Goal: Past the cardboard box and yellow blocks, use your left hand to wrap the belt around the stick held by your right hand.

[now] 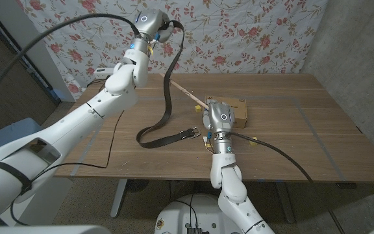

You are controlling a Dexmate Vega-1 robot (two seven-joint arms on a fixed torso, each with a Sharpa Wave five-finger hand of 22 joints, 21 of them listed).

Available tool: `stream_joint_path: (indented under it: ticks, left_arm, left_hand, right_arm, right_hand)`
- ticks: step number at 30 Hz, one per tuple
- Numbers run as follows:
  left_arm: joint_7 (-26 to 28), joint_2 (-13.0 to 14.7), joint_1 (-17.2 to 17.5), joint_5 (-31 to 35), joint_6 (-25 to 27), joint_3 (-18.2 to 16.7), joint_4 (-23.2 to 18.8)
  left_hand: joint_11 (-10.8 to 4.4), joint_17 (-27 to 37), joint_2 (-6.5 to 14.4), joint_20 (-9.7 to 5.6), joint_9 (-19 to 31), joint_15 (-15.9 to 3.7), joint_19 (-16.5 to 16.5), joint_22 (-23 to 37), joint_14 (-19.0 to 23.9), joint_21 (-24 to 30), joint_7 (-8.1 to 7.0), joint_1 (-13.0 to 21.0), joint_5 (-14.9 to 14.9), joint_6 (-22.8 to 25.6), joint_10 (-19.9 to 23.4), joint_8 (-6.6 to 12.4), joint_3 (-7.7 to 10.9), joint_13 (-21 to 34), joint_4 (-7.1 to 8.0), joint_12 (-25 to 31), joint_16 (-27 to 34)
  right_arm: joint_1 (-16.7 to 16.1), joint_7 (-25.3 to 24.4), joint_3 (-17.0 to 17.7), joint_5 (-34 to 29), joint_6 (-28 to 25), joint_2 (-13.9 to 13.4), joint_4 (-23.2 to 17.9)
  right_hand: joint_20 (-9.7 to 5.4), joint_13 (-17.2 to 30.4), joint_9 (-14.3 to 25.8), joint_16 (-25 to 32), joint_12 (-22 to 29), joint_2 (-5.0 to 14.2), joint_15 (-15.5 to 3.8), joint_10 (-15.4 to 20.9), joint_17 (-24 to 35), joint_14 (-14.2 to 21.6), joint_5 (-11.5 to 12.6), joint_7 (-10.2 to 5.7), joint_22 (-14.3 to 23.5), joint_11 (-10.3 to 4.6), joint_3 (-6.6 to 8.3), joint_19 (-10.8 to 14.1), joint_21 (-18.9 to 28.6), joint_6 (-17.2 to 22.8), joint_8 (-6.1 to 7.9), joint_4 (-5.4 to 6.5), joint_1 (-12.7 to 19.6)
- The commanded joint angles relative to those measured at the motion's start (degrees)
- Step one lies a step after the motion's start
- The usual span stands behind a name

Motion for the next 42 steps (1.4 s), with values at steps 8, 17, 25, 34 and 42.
stream_joint_path:
  ticks: [8,17,25,34,42]
  left_arm:
    - [-4.6,-2.4,-4.1,-8.7,-3.5,2.8,0.8]
    - [-4.2,-3.3,-4.4,-8.0,-2.8,4.4,2.7]
    - [-2.7,-3.1,-2.2,-9.3,-2.0,3.7,3.1]
    - [-1.2,-0.8,1.4,-11.3,1.9,0.6,-0.5]
    - [-0.8,1.2,3.1,-14.2,5.3,-3.0,-4.1]
  left_hand:
    - [-0.82,0.1,-0.3,0.35,-0.5,-0.55,0.3,-0.1,1.0,0.8,1.79,1.0,0.2,2.3,1.9,-0.33,0.43,-0.3,-0.24,-0.5,0.2]
    - [-0.98,-0.1,-0.5,0.59,-0.6,-0.62,0.4,-0.4,1.2,1.1,1.88,1.3,0.1,2.6,2.3,-0.59,0.45,-0.7,-0.18,-0.9,0.1]
    - [-0.81,0.1,-0.7,0.63,-0.4,-0.79,0.3,-0.5,1.2,1.2,1.92,1.3,0.1,2.6,2.3,-0.71,0.55,-0.6,0.02,-1.1,0.1]
    - [-0.95,0.0,-1.0,0.65,0.1,-0.72,0.3,-0.7,1.2,1.1,1.83,1.3,0.3,2.6,2.4,-0.72,0.86,-0.2,0.22,-1.1,0.0]
    - [-0.89,0.1,-1.0,0.81,0.6,-0.79,0.3,-0.6,1.1,1.0,1.82,1.2,0.6,2.4,2.4,-0.71,1.16,0.0,0.35,-1.2,-0.1]
  right_arm:
    - [3.6,0.9,0.7,11.1,17.0,-9.4,-2.8]
    - [3.8,9.5,3.6,19.8,23.7,-12.3,-6.4]
    - [3.7,16.3,7.3,27.4,25.9,-13.2,-10.1]
    - [4.8,22.7,11.5,35.8,26.0,-14.0,-10.7]
    - [6.1,26.1,11.4,31.1,21.7,-16.4,-11.6]
  right_hand:
    - [-7.32,0.5,0.2,-0.3,-0.2,3.86,-1.62,-0.3,1.2,-0.9,0.8,-0.11,0.0,-0.04,-0.43,-1.3,1.0,-0.1,0.31,0.19,3.7]
    - [-7.39,0.4,0.2,-0.6,-0.6,3.85,-1.58,-0.7,1.9,-1.2,1.1,-0.06,-0.1,0.36,-0.57,-1.9,1.6,-0.2,0.32,0.26,3.7]
    - [-7.18,0.3,0.1,-1.0,-0.9,3.93,-1.52,-0.8,2.5,-1.7,1.4,0.16,-0.4,0.52,-0.52,-2.4,2.1,-0.3,0.33,0.18,4.0]
    - [-7.07,0.1,0.1,-1.3,-1.2,3.95,-1.49,-0.8,3.1,-2.0,1.7,0.25,-0.7,0.73,-0.56,-2.8,2.5,-0.4,0.31,0.27,4.0]
    - [-6.89,0.5,0.5,-1.9,-1.2,3.88,-1.43,-1.2,3.6,-2.6,1.9,0.50,-1.0,1.03,-0.65,-3.6,2.8,-0.6,0.54,0.46,3.9]
